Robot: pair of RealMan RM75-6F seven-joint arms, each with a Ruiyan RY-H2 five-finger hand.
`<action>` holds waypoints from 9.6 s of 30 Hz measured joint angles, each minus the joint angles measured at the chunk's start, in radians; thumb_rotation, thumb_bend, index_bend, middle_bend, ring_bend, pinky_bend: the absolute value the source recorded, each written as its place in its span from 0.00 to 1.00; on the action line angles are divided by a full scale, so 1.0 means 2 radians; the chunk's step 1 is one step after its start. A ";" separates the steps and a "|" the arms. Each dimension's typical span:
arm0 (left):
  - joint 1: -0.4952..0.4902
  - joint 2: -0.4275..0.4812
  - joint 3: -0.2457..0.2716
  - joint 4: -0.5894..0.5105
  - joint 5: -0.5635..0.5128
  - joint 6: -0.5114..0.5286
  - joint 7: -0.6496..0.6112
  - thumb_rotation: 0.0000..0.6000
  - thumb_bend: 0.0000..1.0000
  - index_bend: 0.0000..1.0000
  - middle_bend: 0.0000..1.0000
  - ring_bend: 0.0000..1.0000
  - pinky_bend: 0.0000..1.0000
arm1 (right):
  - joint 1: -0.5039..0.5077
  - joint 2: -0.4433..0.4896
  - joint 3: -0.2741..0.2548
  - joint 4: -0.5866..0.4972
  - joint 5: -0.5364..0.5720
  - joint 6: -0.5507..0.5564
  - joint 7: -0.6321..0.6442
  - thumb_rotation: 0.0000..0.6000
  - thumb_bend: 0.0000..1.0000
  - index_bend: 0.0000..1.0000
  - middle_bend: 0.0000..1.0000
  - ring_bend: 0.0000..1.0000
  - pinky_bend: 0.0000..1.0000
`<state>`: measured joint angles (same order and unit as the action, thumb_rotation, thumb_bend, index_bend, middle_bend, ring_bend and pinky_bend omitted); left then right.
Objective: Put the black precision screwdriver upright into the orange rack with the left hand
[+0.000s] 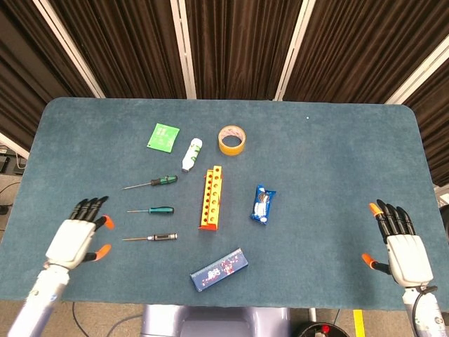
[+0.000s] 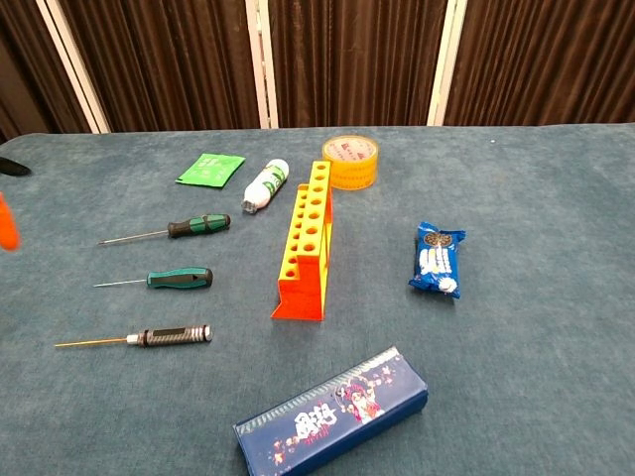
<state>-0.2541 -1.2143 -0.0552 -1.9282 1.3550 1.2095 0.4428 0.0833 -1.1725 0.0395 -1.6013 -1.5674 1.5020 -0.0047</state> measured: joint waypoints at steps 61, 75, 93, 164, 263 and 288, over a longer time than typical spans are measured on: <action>-0.159 -0.274 -0.019 0.132 -0.236 0.008 0.230 1.00 0.30 0.47 0.03 0.00 0.00 | 0.001 -0.002 0.008 -0.003 0.015 -0.004 0.014 1.00 0.08 0.00 0.00 0.00 0.00; -0.158 -0.287 -0.011 0.144 -0.230 0.019 0.216 1.00 0.50 0.61 0.05 0.00 0.00 | 0.000 -0.001 0.008 -0.002 0.014 -0.003 0.018 1.00 0.08 0.00 0.00 0.00 0.00; -0.153 -0.230 -0.067 0.081 -0.190 0.042 0.133 1.00 0.50 0.63 0.07 0.00 0.00 | 0.000 -0.001 0.007 -0.001 0.010 0.000 0.017 1.00 0.08 0.00 0.00 0.00 0.00; -0.277 -0.265 -0.233 0.191 -0.168 -0.127 -0.420 1.00 0.49 0.65 0.11 0.00 0.07 | 0.007 -0.008 0.017 0.004 0.034 -0.018 0.039 1.00 0.08 0.00 0.00 0.00 0.00; -0.276 -0.293 -0.161 0.279 -0.141 -0.156 -0.388 1.00 0.46 0.64 0.11 0.00 0.06 | 0.006 -0.003 0.017 -0.005 0.038 -0.020 0.051 1.00 0.08 0.00 0.00 0.00 0.00; -0.263 -0.255 -0.166 0.227 -0.126 -0.126 -0.355 1.00 0.10 0.17 0.00 0.00 0.00 | 0.006 -0.002 0.016 -0.005 0.035 -0.019 0.049 1.00 0.08 0.00 0.00 0.00 0.00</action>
<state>-0.7796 -1.7248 -0.3867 -1.4744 1.1023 0.9572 -0.2681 0.0944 -1.1758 0.0715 -1.6112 -1.4976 1.4640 0.0927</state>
